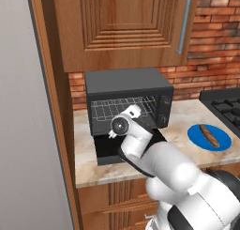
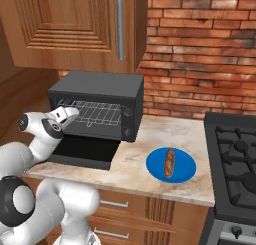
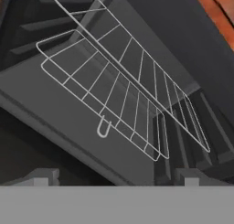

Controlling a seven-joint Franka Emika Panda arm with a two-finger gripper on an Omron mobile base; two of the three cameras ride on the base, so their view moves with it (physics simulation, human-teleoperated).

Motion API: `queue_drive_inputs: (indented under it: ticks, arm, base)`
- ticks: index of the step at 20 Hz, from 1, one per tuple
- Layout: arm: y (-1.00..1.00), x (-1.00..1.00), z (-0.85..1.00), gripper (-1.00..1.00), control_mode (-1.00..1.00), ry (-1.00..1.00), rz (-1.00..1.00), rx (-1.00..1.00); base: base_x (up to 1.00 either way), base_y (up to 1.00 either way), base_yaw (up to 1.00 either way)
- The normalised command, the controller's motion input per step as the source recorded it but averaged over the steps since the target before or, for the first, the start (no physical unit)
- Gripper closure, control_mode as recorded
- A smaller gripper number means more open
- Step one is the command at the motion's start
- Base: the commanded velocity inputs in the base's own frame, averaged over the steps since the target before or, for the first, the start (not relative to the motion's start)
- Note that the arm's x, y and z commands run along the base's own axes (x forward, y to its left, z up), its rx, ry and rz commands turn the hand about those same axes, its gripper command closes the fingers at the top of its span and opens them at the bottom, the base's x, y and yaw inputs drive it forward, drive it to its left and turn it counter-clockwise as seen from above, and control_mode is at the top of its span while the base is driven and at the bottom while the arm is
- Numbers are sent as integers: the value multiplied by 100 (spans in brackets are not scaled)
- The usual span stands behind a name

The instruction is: Pull the toaster oven rack outwards. Pick up the baguette from the plate and place it on the toaster oven rack. Close the toaster oven door fully and set the temperature to the lowest setting.

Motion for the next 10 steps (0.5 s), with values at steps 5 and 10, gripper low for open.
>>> queue_drive_inputs:
  ticks: [5, 10]
  arm:
    - [3, 42, -4, -100, -100, 0, 0, 0]
    - [0, 42, -12, -100, -100, 0, 0, 0]
  base:
    - [0, 0, 0]
    - [0, 0, 0]
